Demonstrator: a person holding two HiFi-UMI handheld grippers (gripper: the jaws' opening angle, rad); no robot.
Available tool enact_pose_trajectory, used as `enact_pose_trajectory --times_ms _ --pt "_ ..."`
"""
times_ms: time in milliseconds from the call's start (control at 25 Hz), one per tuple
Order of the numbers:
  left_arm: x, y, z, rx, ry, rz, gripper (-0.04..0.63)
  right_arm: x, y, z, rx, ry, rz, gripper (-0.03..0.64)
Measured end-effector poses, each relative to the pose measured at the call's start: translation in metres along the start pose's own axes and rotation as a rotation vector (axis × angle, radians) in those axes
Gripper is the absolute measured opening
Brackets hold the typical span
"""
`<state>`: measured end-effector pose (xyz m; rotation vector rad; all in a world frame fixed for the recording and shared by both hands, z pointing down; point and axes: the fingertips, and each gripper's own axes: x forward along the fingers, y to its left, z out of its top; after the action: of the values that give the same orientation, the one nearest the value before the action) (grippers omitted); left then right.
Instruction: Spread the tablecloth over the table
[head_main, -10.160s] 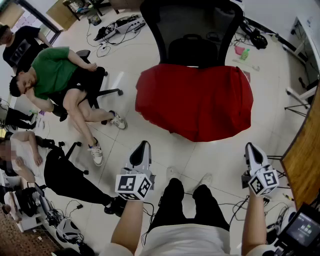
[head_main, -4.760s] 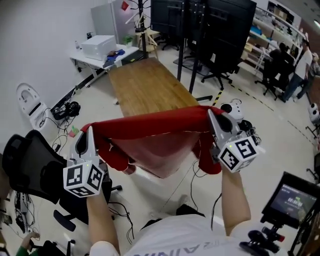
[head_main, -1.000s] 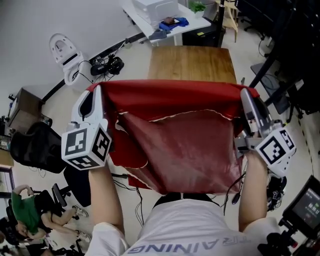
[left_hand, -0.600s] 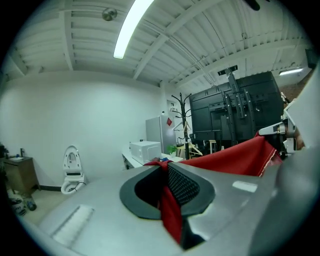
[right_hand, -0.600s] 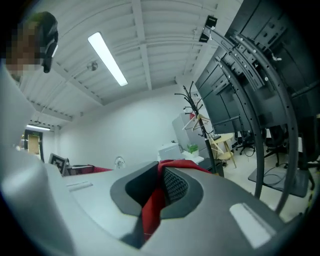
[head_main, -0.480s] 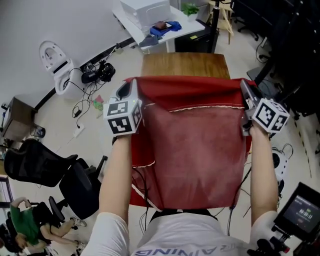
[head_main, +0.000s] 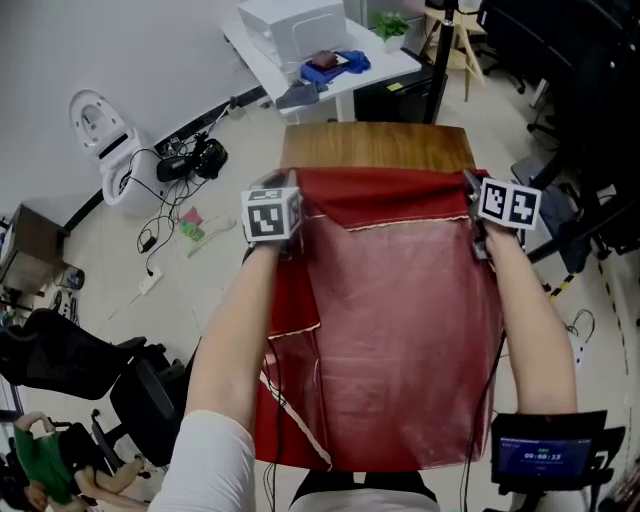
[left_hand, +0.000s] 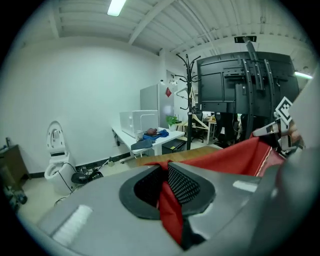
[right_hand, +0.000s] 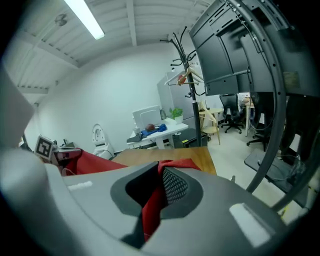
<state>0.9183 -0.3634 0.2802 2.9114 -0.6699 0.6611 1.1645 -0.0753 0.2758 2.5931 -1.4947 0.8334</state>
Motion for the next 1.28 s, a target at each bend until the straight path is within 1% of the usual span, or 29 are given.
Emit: enact_pose_trajectory --times_ms 80,160,200,240,280,360,400,480,560,600,640,680,720,760,800,840,920,960,1040,1120,1200,1240,1280 --pt "0.013 0.002 -0.004 -0.022 0.009 -0.009 0.041 0.017 -0.005 -0.007 -0.032 0.013 -0.029 0.012" --pt "0.022 0.003 -0.021 -0.073 0.036 -0.048 0.046 0.029 -0.007 -0.021 -0.052 0.036 -0.041 0.012" --pt "0.025 0.003 -0.033 -0.110 0.063 -0.079 0.089 0.033 -0.007 -0.030 -0.051 0.056 -0.037 0.014" --pt "0.026 0.003 -0.047 -0.142 0.095 -0.105 0.158 0.037 -0.007 -0.040 -0.040 0.080 -0.023 0.035" --pt "0.025 0.005 -0.061 -0.166 0.124 -0.117 0.180 0.040 -0.007 -0.051 -0.022 0.107 -0.002 0.086" --pt "0.018 0.013 -0.087 -0.193 0.166 -0.112 0.192 0.043 -0.006 -0.075 0.009 0.168 0.033 0.239" --pt "0.012 0.017 -0.097 -0.201 0.183 -0.108 0.202 0.041 -0.007 -0.085 0.009 0.193 0.037 0.306" --pt "-0.007 0.026 -0.113 -0.188 0.205 -0.091 0.212 0.031 -0.010 -0.099 -0.015 0.209 0.019 0.328" --pt "-0.032 0.032 -0.125 -0.151 0.203 -0.065 0.212 0.011 -0.012 -0.103 -0.027 0.167 0.008 0.313" --pt "-0.048 0.032 -0.130 -0.138 0.193 -0.056 0.210 -0.004 -0.011 -0.105 -0.023 0.130 0.012 0.311" --pt "-0.065 0.028 -0.135 -0.130 0.176 -0.052 0.210 -0.021 -0.009 -0.108 -0.022 0.088 0.020 0.295" --pt "-0.085 0.021 -0.137 -0.123 0.151 -0.052 0.207 -0.041 -0.006 -0.113 -0.032 0.046 0.030 0.258" --pt "-0.106 0.010 -0.139 -0.113 0.122 -0.057 0.183 -0.060 -0.001 -0.122 -0.053 0.012 0.042 0.195" --pt "-0.126 -0.004 -0.140 -0.096 0.094 -0.069 0.169 -0.078 0.006 -0.134 -0.079 -0.009 0.055 0.111" --pt "-0.144 -0.021 -0.144 -0.067 0.075 -0.080 0.167 -0.096 0.018 -0.147 -0.103 -0.016 0.067 0.045" --pt "-0.158 -0.037 -0.150 -0.031 0.068 -0.086 0.161 -0.112 0.031 -0.162 -0.122 -0.012 0.075 0.026" --pt "-0.178 -0.062 -0.167 0.022 0.077 -0.079 0.162 -0.137 0.051 -0.194 -0.136 0.015 0.070 0.008" --pt "-0.184 -0.070 -0.174 0.028 0.085 -0.076 0.153 -0.146 0.059 -0.208 -0.126 0.028 0.066 0.008" --pt "-0.198 -0.080 -0.182 0.011 0.085 -0.070 0.153 -0.163 0.073 -0.224 -0.097 0.033 0.060 0.008" --pt "-0.214 -0.083 -0.181 -0.008 0.056 -0.044 0.145 -0.178 0.088 -0.229 -0.095 0.006 0.065 0.007" --pt "-0.226 -0.082 -0.181 -0.015 0.033 -0.006 0.057 -0.188 0.100 -0.228 -0.122 -0.032 0.082 0.006" --pt "-0.230 -0.084 -0.183 -0.016 0.030 0.003 0.025 -0.192 0.106 -0.227 -0.133 -0.046 0.089 0.006" --pt "-0.234 -0.087 -0.185 -0.015 0.031 0.003 0.006 -0.195 0.111 -0.226 -0.134 -0.057 0.094 0.006"
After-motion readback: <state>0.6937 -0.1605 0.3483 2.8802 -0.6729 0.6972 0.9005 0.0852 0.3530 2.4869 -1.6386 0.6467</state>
